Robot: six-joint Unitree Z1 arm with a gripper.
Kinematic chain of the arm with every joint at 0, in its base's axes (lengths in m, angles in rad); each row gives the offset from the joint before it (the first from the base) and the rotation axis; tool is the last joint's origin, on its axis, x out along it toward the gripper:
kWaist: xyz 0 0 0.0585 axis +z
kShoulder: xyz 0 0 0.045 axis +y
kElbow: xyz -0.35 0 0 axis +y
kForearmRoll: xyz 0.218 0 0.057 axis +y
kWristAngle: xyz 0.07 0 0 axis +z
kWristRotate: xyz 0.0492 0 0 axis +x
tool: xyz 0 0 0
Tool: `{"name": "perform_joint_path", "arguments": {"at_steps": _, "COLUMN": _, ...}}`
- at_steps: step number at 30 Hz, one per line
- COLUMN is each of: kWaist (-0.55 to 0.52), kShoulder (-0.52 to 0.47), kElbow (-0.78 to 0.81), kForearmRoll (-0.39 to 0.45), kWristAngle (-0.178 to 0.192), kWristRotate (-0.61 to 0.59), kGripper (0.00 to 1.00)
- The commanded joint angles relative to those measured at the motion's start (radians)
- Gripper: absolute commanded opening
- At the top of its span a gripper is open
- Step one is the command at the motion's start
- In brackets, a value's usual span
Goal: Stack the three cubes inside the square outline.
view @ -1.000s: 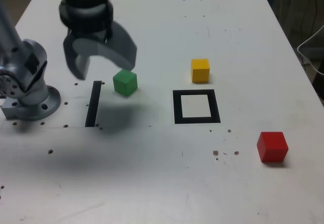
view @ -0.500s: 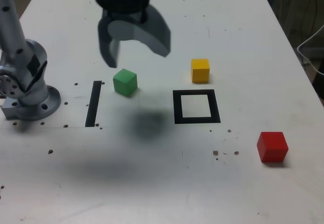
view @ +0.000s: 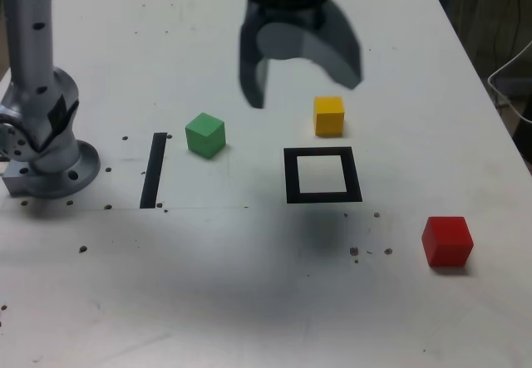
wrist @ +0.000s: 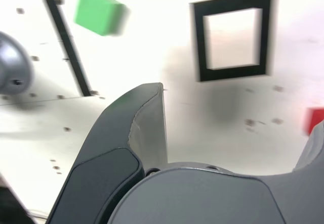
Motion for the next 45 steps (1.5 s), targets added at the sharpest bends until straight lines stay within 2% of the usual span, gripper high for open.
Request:
{"name": "perform_joint_path", "arguments": {"at_steps": 1, "kWaist": -0.008, "kShoulder": 0.041, "kElbow": -0.055, "kForearmRoll": 0.018, "kWristAngle": -0.004, "kWristRotate": 0.003, "kGripper": 0.99}}
{"name": "perform_joint_path", "arguments": {"at_steps": 13, "kWaist": -0.027, "kShoulder": 0.237, "kElbow": -0.272, "kForearmRoll": 0.036, "kWristAngle": -0.038, "kWristRotate": 0.011, "kGripper": 0.99}}
{"name": "perform_joint_path", "arguments": {"at_steps": 26, "kWaist": -0.05, "kShoulder": 0.386, "kElbow": -0.454, "kForearmRoll": 0.056, "kWristAngle": -0.069, "kWristRotate": 0.0, "kGripper": 0.99}}
{"name": "perform_joint_path", "arguments": {"at_steps": 39, "kWaist": -0.074, "kShoulder": 0.524, "kElbow": -0.54, "kForearmRoll": 0.061, "kWristAngle": -0.11, "kWristRotate": -0.018, "kGripper": 0.98}}
{"name": "perform_joint_path", "arguments": {"at_steps": 45, "kWaist": -0.076, "kShoulder": 0.569, "kElbow": -0.576, "kForearmRoll": 0.06, "kWristAngle": -0.116, "kWristRotate": -0.021, "kGripper": 0.95}}
